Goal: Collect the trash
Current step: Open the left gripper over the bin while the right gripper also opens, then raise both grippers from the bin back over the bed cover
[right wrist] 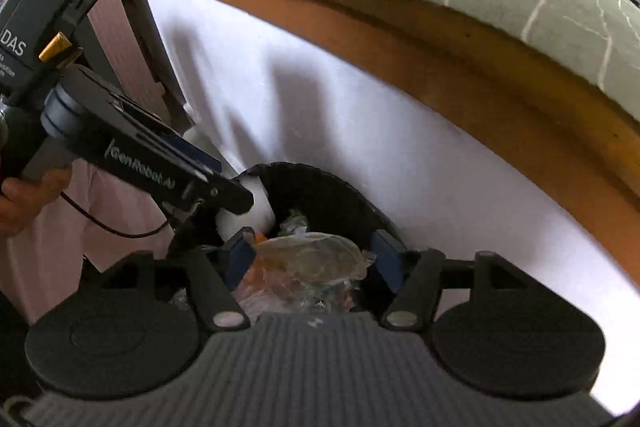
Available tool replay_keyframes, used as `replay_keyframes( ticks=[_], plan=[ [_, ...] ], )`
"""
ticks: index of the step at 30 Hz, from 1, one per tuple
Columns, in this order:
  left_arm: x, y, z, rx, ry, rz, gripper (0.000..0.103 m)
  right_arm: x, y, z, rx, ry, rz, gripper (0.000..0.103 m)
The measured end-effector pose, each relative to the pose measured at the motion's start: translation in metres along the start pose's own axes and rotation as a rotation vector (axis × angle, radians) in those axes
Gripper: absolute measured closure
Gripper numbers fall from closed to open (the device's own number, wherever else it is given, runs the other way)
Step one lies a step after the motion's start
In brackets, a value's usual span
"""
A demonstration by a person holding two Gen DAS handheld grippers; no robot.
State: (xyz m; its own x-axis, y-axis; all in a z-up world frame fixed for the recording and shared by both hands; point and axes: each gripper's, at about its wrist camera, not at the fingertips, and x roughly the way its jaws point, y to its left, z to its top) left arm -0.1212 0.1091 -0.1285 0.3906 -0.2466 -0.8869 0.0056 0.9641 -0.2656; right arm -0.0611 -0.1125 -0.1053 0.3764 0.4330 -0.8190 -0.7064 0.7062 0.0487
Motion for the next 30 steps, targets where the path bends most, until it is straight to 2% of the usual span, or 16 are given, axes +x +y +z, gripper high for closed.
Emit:
replay_keyframes(
  ticks=[9, 16, 17, 18, 20, 25, 30],
  plan=[
    [0.010, 0.006, 0.012, -0.055, 0.019, 0.006, 0.052, 0.006, -0.010, -0.001, 0.041, 0.029, 0.012, 0.018],
    [-0.019, -0.002, 0.021, -0.025, -0.020, -0.025, 0.051, -0.022, -0.001, 0.002, -0.038, 0.009, 0.002, 0.011],
    [-0.025, -0.003, 0.022, -0.020, -0.030, -0.032, 0.051, -0.027, -0.001, 0.002, -0.039, 0.000, 0.002, 0.007],
    [-0.031, -0.006, 0.024, -0.013, -0.042, -0.036, 0.051, -0.033, -0.002, 0.003, -0.039, -0.009, 0.001, 0.003],
    [-0.042, -0.014, 0.027, 0.009, -0.067, -0.043, 0.050, -0.043, -0.004, 0.005, -0.037, -0.025, -0.005, 0.000],
    [-0.070, -0.035, 0.031, 0.082, -0.112, -0.057, 0.048, -0.073, -0.008, 0.010, -0.010, -0.066, -0.017, 0.000],
    [-0.107, -0.062, 0.030, 0.176, -0.155, -0.097, 0.045, -0.108, -0.018, 0.013, 0.031, -0.114, 0.029, 0.000]
  ],
)
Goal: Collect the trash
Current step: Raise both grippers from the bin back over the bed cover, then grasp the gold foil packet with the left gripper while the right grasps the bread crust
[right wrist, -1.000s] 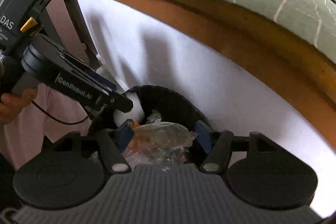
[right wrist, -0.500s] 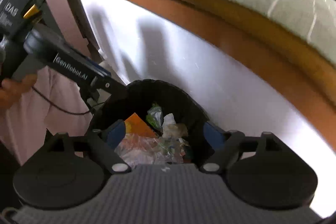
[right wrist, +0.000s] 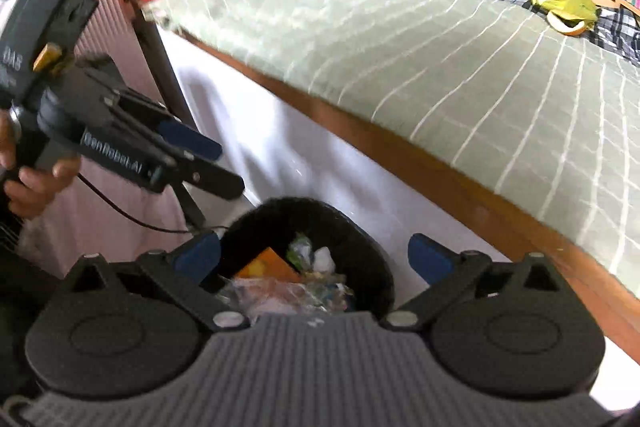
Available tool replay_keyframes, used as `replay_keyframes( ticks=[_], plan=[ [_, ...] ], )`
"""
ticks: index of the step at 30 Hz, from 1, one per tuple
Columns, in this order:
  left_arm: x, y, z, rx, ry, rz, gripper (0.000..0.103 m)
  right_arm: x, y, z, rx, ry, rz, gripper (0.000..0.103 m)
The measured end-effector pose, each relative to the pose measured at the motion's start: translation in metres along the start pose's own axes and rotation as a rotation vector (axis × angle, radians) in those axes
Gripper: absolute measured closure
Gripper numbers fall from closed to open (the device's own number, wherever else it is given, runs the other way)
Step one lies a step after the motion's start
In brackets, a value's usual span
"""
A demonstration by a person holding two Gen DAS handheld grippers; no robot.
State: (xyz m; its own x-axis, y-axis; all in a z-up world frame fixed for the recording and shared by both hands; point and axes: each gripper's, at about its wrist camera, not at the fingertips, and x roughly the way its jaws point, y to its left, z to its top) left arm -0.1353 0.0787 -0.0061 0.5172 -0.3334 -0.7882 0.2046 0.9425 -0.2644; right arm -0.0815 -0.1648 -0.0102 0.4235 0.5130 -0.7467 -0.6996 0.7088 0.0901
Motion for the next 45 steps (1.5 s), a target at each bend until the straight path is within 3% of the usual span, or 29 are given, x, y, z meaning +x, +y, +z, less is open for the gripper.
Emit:
replay_keyframes(
  ticks=[4, 9, 14, 20, 22, 26, 30, 34, 38, 42, 45],
  plan=[
    [-0.022, -0.023, 0.014, 0.059, -0.048, -0.049, 0.042, -0.035, -0.012, 0.017, -0.004, -0.070, -0.051, 0.000],
    [-0.033, -0.037, 0.050, 0.082, -0.108, -0.047, 0.040, -0.067, -0.040, 0.048, -0.019, -0.150, -0.212, 0.000],
    [-0.037, -0.036, 0.121, 0.090, -0.214, -0.021, 0.038, -0.078, -0.078, 0.078, 0.017, -0.207, -0.325, 0.000],
    [-0.003, -0.039, 0.234, 0.079, -0.342, -0.061, 0.034, -0.042, -0.135, 0.113, 0.036, -0.221, -0.431, 0.000],
    [0.020, -0.043, 0.264, 0.095, -0.378, -0.078, 0.034, -0.027, -0.155, 0.123, 0.039, -0.223, -0.436, 0.000],
    [0.072, -0.057, 0.309, 0.208, -0.441, -0.035, 0.035, 0.008, -0.187, 0.141, 0.034, -0.217, -0.463, 0.006],
    [0.127, -0.069, 0.338, 0.304, -0.423, -0.035, 0.037, 0.046, -0.220, 0.159, 0.068, -0.202, -0.454, 0.013],
    [0.172, -0.064, 0.364, 0.289, -0.388, -0.009, 0.040, 0.078, -0.254, 0.171, 0.141, -0.192, -0.415, 0.020],
    [0.200, -0.045, 0.381, 0.230, -0.381, -0.072, 0.042, 0.102, -0.281, 0.177, 0.200, -0.182, -0.392, 0.027],
    [0.226, -0.031, 0.390, 0.160, -0.331, -0.139, 0.068, 0.114, -0.292, 0.176, 0.230, -0.198, -0.357, 0.034],
    [0.237, -0.029, 0.389, 0.172, -0.328, -0.156, 0.073, 0.115, -0.295, 0.179, 0.231, -0.209, -0.351, 0.034]
  ],
)
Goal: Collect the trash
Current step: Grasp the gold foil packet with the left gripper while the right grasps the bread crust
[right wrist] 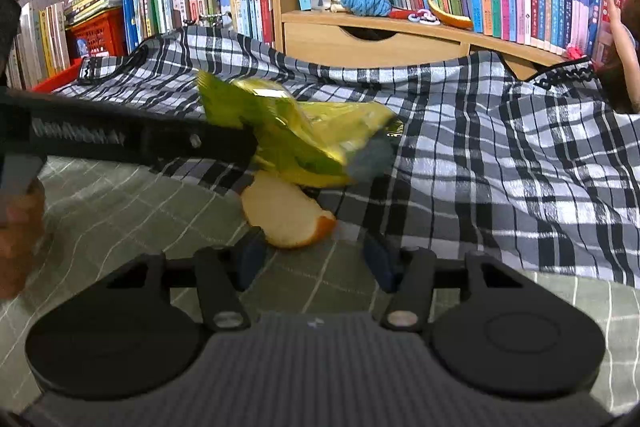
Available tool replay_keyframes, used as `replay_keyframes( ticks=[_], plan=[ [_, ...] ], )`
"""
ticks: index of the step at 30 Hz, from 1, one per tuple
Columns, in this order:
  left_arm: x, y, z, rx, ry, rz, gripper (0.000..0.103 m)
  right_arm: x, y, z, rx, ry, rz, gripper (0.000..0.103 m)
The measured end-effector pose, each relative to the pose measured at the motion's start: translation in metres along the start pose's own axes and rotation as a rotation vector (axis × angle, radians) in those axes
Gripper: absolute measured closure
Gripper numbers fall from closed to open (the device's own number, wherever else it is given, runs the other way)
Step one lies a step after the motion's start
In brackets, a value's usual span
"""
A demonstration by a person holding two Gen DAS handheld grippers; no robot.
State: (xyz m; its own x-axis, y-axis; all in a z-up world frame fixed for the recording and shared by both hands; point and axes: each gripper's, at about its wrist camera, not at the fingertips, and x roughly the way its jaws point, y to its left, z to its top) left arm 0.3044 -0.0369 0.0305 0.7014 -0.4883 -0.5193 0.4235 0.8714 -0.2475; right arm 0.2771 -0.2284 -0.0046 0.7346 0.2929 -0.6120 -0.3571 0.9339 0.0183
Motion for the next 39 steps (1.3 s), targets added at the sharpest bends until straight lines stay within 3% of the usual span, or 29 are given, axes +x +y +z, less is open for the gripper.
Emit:
replay_keyframes(
  ticks=[6, 8, 10, 12, 18, 25, 39],
  plan=[
    [0.002, 0.009, 0.002, -0.046, -0.029, -0.041, 0.073, 0.000, -0.004, 0.005, 0.057, -0.018, 0.080, 0.034],
    [-0.008, 0.010, 0.006, -0.044, -0.069, -0.059, 0.066, -0.001, -0.003, 0.005, 0.054, -0.021, 0.081, 0.034],
    [-0.015, 0.008, 0.011, -0.023, -0.116, -0.057, 0.050, 0.001, -0.002, 0.006, 0.048, -0.013, 0.068, 0.034],
    [-0.016, 0.002, 0.017, 0.005, -0.136, -0.051, 0.045, 0.004, -0.001, 0.005, 0.056, -0.006, 0.066, 0.034],
    [0.002, -0.011, 0.017, 0.074, -0.073, 0.002, 0.046, 0.003, -0.003, 0.004, 0.082, -0.015, 0.083, 0.034],
    [0.013, 0.001, 0.010, 0.000, -0.066, 0.004, 0.054, 0.002, -0.006, 0.003, 0.107, -0.025, 0.091, 0.039],
    [0.013, 0.004, 0.004, -0.027, -0.079, 0.019, 0.065, 0.003, -0.007, 0.003, 0.090, -0.031, 0.061, 0.077]
  ],
)
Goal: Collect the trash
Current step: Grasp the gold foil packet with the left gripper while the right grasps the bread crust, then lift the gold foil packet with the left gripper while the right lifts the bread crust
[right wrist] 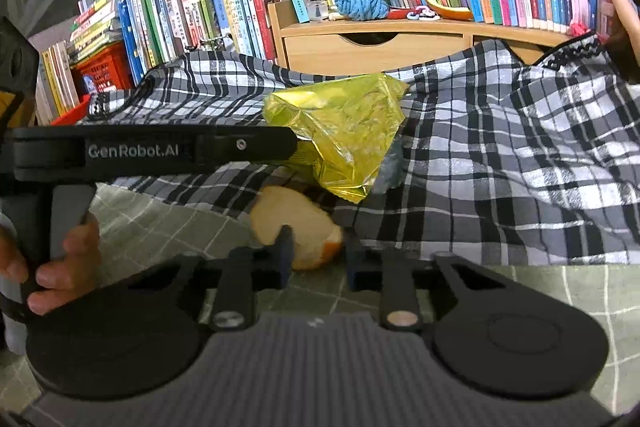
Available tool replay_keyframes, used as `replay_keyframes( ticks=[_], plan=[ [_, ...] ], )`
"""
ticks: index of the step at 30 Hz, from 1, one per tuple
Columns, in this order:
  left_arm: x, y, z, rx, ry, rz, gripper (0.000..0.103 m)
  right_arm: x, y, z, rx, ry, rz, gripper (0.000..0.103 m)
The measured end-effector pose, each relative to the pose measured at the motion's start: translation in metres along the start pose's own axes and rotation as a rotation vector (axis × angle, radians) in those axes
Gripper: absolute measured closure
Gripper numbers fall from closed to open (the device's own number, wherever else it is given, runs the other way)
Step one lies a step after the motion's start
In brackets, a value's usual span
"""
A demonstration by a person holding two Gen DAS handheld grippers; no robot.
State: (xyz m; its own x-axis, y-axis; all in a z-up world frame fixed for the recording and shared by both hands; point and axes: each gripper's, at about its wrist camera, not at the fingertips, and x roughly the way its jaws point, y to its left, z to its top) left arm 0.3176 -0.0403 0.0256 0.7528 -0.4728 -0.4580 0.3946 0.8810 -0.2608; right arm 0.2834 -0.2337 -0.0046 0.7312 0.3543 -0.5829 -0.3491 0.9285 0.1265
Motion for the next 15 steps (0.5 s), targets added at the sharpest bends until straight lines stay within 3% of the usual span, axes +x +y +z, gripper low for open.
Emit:
replay_keyframes(
  ticks=[8, 11, 15],
  plan=[
    [-0.010, 0.002, 0.001, -0.021, -0.031, 0.010, 0.068, -0.007, 0.000, 0.001, 0.006, -0.020, 0.004, 0.088],
    [-0.022, -0.002, -0.001, 0.008, -0.069, -0.012, 0.075, -0.013, 0.000, 0.002, 0.005, -0.035, -0.003, 0.089],
    [-0.033, -0.009, 0.000, 0.023, -0.079, 0.022, 0.079, -0.021, -0.001, 0.001, 0.012, -0.042, -0.006, 0.090]
  ],
)
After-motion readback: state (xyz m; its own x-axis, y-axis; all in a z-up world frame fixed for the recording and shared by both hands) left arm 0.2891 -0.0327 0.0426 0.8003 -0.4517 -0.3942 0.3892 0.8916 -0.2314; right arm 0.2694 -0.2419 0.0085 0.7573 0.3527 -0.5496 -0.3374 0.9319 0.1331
